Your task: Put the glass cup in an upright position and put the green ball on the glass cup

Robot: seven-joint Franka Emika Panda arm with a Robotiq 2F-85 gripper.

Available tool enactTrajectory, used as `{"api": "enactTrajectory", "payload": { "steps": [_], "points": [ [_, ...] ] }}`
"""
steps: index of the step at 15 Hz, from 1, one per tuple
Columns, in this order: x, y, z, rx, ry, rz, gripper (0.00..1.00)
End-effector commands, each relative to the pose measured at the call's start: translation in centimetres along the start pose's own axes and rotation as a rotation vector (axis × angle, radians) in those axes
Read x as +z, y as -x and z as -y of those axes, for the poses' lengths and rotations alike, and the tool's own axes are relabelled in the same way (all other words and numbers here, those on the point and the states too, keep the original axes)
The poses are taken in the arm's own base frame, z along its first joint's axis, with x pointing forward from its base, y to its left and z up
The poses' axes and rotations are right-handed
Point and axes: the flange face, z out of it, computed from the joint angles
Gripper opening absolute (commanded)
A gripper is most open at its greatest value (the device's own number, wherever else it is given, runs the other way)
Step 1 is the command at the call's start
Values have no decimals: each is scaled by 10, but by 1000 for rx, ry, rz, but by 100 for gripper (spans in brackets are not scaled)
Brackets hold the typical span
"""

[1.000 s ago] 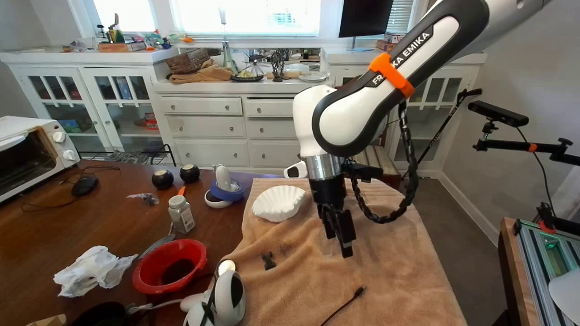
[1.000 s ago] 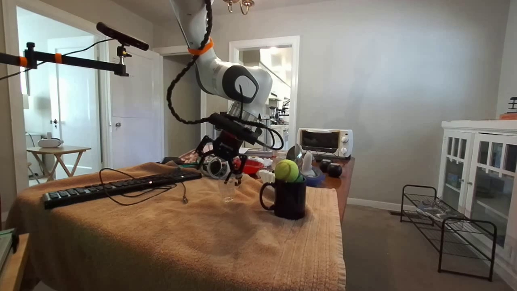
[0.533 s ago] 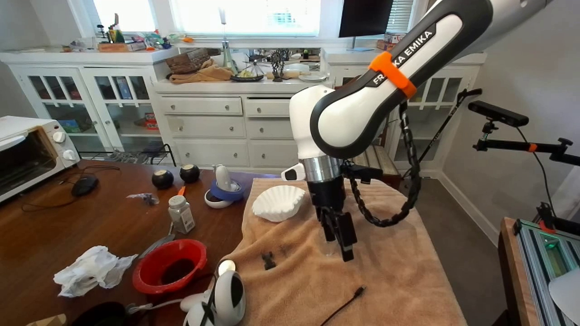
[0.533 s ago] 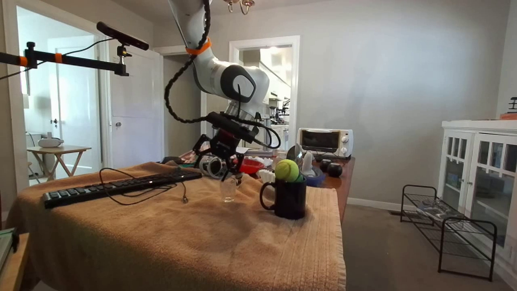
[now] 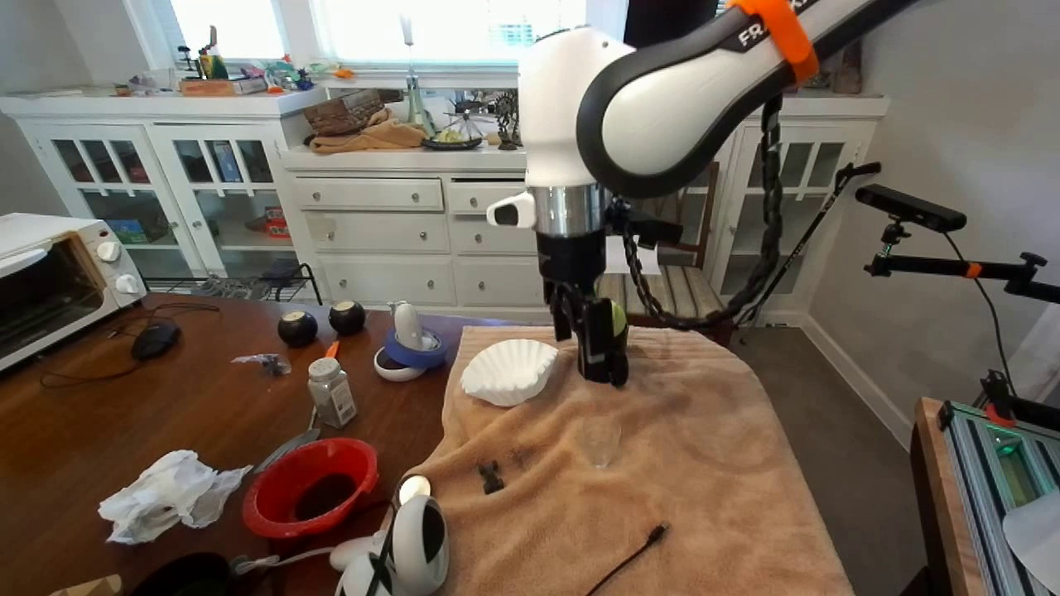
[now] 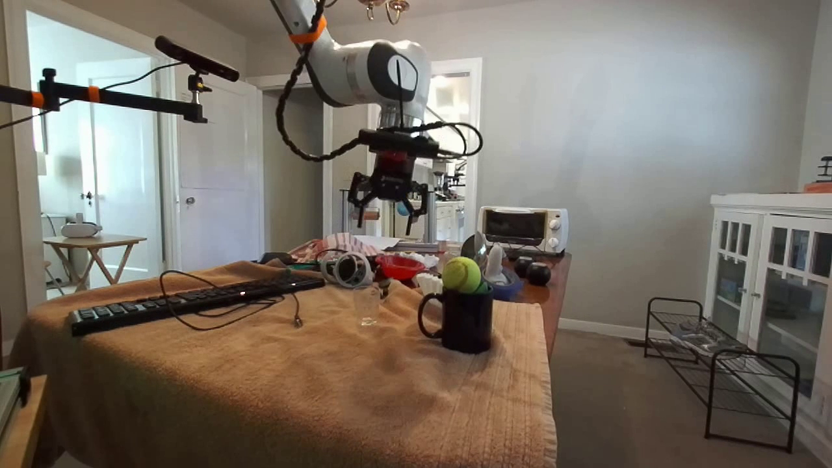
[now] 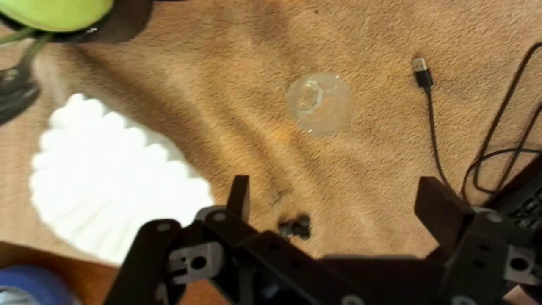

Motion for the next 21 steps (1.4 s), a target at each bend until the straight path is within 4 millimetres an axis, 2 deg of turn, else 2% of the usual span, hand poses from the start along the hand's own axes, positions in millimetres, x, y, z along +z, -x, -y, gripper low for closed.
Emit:
{"api": "enactTrajectory", "payload": {
  "steps": [1,4,6,8,10,12,13,16,21],
  "points": [
    [-55,29,-16,121,130,-95,100],
    [-100,65,-27,255,204,-165,100],
    [-118,85,-30,349,257,-188,100],
    [-127,102,-32,438,314,-197,100],
    [-126,117,-32,531,365,-193,100],
    [-117,133,-35,628,406,-186,100],
    [-129,116,-40,553,363,-180,100],
    [-127,119,-40,562,368,-178,100],
    [-91,124,-68,649,335,-170,100]
  ]
}}
